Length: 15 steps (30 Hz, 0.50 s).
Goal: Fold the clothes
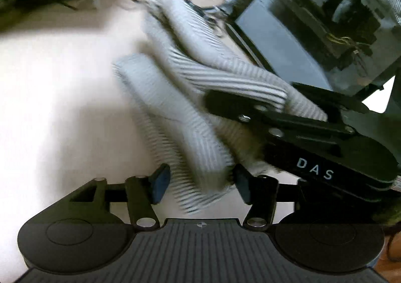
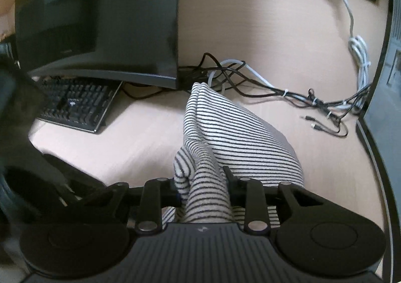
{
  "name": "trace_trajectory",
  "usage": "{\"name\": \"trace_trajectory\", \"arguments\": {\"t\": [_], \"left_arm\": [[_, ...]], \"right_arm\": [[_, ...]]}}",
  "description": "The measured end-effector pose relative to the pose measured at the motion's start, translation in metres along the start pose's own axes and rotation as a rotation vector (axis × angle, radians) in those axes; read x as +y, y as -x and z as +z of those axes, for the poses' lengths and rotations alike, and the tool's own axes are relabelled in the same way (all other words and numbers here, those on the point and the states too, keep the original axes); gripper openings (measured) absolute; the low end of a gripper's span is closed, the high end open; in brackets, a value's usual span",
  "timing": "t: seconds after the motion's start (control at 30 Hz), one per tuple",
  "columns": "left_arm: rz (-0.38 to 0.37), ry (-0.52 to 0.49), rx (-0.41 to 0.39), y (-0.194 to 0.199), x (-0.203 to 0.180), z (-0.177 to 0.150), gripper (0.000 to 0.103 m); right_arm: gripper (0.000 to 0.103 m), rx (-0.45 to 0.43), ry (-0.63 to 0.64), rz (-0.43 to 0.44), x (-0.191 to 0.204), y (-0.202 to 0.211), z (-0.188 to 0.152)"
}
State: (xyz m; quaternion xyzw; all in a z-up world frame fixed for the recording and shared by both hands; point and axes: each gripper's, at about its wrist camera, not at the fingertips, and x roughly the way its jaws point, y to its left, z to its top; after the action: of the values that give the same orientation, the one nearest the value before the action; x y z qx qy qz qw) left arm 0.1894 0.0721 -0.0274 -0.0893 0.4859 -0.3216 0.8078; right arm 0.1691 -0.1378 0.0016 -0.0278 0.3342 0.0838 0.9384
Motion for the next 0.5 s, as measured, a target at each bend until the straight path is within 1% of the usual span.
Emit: {"name": "trace_trajectory", "arguments": {"t": [0.03, 0.07, 0.13, 0.17, 0.2, 0.23, 0.27, 0.3, 0.33, 0.37, 0.4, 0.47, 0.5], "left_arm": [[0.039, -0.008, -0.025, 0.011, 0.006, 0.001, 0.062], [0.068, 0.006, -0.059, 0.022, 0.015, 0.006, 0.061], [0.081, 0.049, -0.148, 0.047, 0.028, 0.020, 0.060], [0.068, 0.051, -0.193, 0.057, 0.029, 0.028, 0.060], [0.044, 0.038, -0.229, 0.064, 0.025, 0.037, 0.060], [0.007, 0.013, -0.257, 0.066, 0.016, 0.047, 0.060], [-0.033, -0.010, -0.271, 0.063, 0.005, 0.057, 0.060], [-0.072, -0.030, -0.278, 0.056, -0.005, 0.066, 0.060], [-0.121, -0.043, -0.271, 0.044, -0.013, 0.073, 0.060], [-0.164, -0.049, -0.249, 0.030, -0.017, 0.076, 0.060], [-0.182, -0.052, -0.221, 0.014, -0.017, 0.078, 0.059], [-0.137, -0.051, -0.163, -0.016, -0.011, 0.076, 0.055], [-0.114, -0.046, -0.148, -0.025, -0.003, 0.073, 0.046]], "right_arm": [[0.034, -0.006, 0.012, -0.017, 0.005, 0.001, -0.001], [0.036, -0.006, 0.035, -0.031, 0.011, 0.000, -0.004], [0.042, -0.005, 0.084, -0.059, 0.024, -0.003, -0.009], [0.044, 0.002, 0.114, -0.076, 0.033, -0.006, -0.013], [0.050, 0.009, 0.149, -0.098, 0.043, -0.010, -0.017], [0.054, 0.015, 0.184, -0.120, 0.052, -0.014, -0.021], [0.057, 0.020, 0.232, -0.148, 0.062, -0.018, -0.025], [0.062, 0.025, 0.285, -0.177, 0.072, -0.022, -0.028], [0.063, 0.031, 0.338, -0.206, 0.082, -0.026, -0.031], [0.064, 0.035, 0.364, -0.214, 0.087, -0.026, -0.031], [0.065, 0.038, 0.387, -0.220, 0.091, -0.026, -0.032], [0.066, 0.022, 0.358, -0.156, 0.086, -0.008, -0.026], [0.069, 0.013, 0.322, -0.119, 0.077, 0.006, -0.023]]}}
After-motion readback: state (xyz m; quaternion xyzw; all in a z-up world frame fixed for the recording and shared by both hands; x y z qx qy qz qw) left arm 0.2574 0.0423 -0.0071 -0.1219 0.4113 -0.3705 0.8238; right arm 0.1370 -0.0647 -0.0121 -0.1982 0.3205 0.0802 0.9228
